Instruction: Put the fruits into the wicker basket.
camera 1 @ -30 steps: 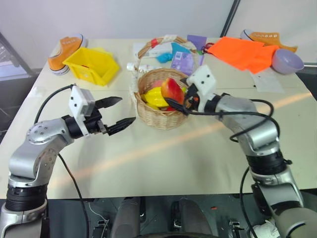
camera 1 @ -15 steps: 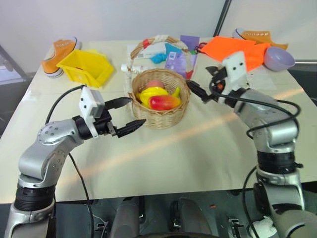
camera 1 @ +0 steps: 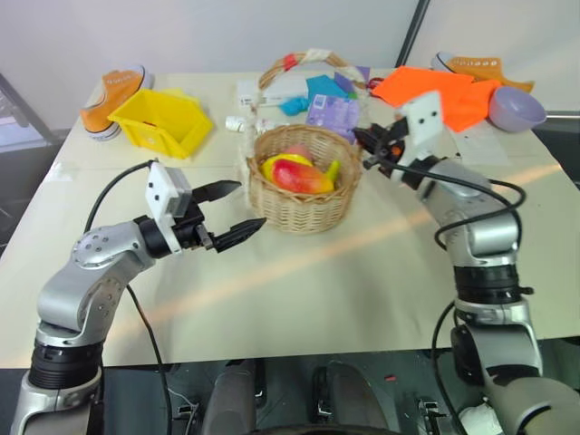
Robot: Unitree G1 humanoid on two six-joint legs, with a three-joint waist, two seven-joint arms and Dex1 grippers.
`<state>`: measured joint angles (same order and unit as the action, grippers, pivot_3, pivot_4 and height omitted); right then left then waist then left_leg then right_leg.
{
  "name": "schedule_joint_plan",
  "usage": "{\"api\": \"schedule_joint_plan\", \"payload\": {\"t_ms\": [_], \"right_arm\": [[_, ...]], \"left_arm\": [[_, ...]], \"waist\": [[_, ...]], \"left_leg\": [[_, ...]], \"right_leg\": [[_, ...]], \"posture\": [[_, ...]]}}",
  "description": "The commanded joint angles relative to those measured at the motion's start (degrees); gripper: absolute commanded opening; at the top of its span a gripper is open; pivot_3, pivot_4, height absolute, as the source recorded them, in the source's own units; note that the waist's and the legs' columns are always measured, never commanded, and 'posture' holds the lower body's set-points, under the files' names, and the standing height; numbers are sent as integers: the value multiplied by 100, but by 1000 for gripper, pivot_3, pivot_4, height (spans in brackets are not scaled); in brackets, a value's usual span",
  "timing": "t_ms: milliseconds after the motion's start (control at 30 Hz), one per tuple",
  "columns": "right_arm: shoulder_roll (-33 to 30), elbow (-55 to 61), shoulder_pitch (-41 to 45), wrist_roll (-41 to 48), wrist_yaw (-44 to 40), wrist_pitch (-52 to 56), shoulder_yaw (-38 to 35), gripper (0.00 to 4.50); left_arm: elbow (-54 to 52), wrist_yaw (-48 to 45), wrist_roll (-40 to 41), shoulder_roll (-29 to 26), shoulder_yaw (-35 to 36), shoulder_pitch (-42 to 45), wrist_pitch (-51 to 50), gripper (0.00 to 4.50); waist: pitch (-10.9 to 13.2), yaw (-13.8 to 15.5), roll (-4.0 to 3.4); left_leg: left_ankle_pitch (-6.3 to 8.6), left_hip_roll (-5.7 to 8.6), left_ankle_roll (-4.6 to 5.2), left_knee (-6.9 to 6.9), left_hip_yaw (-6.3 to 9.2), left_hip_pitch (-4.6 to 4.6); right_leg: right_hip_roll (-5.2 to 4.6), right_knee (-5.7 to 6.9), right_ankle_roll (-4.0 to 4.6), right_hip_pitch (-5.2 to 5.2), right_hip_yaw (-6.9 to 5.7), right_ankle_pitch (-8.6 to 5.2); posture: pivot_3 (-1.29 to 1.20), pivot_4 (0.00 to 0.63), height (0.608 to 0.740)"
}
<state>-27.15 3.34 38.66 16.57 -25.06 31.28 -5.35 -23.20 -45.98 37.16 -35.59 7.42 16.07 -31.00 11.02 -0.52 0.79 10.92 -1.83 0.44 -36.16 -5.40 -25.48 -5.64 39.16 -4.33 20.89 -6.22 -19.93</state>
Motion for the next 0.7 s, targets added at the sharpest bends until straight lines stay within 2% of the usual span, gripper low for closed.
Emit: {"api": "schedule_joint_plan", "payload": {"t_ms": [33, 167, 267, 433, 667, 700], "right_arm": [[-637, 689, -248, 6, 201, 87, -950, 21], [-1205, 646, -625, -139, 444, 125, -1642, 21], [-1559, 168, -1037, -408, 783, -73, -2302, 21], [-1660, -503, -1223, -495, 835, -510, -2467, 21], [-1695, -383, -1529, -446, 852, -473, -2586, 3537], [-1711, -301, -1625, -445, 850, -447, -2626, 3537]], "left_arm": [[-116, -7, 20, 22, -11, 54, 81, 4500], [3, -126, -17, 37, -107, 119, 122, 4500], [155, -198, -63, 89, -232, 251, 164, 4500], [302, -168, -144, 199, -355, 371, 164, 4500], [631, 39, -464, 247, -367, 357, 242, 4500], [679, 70, -527, 245, -379, 348, 262, 4500]], "waist": [[0, 41, 0], [0, 78, 0], [0, 84, -1], [1, 46, -6], [0, -15, -14], [0, -3, -14]], "left_leg": [[0, 1, 0, 0, 0, -2], [2, 1, 3, 0, -3, 1], [2, -1, 3, 2, -7, 3], [1, -2, 3, 1, -20, 10], [-1, -10, 1, 3, -26, 15], [-1, -9, 1, 2, -26, 14]], "right_leg": [[-1, -1, 0, 0, 0, 0], [-1, -4, 0, -1, 0, 0], [0, -3, 0, 0, 2, 0], [2, -2, 0, 0, 13, 0], [8, 6, -1, 5, 22, 0], [7, 6, -1, 4, 22, 0]], "posture": [[0, 150, 715], [0, 150, 715], [0, 150, 715], [0, 150, 715], [0, 150, 715], [0, 150, 715]]}}
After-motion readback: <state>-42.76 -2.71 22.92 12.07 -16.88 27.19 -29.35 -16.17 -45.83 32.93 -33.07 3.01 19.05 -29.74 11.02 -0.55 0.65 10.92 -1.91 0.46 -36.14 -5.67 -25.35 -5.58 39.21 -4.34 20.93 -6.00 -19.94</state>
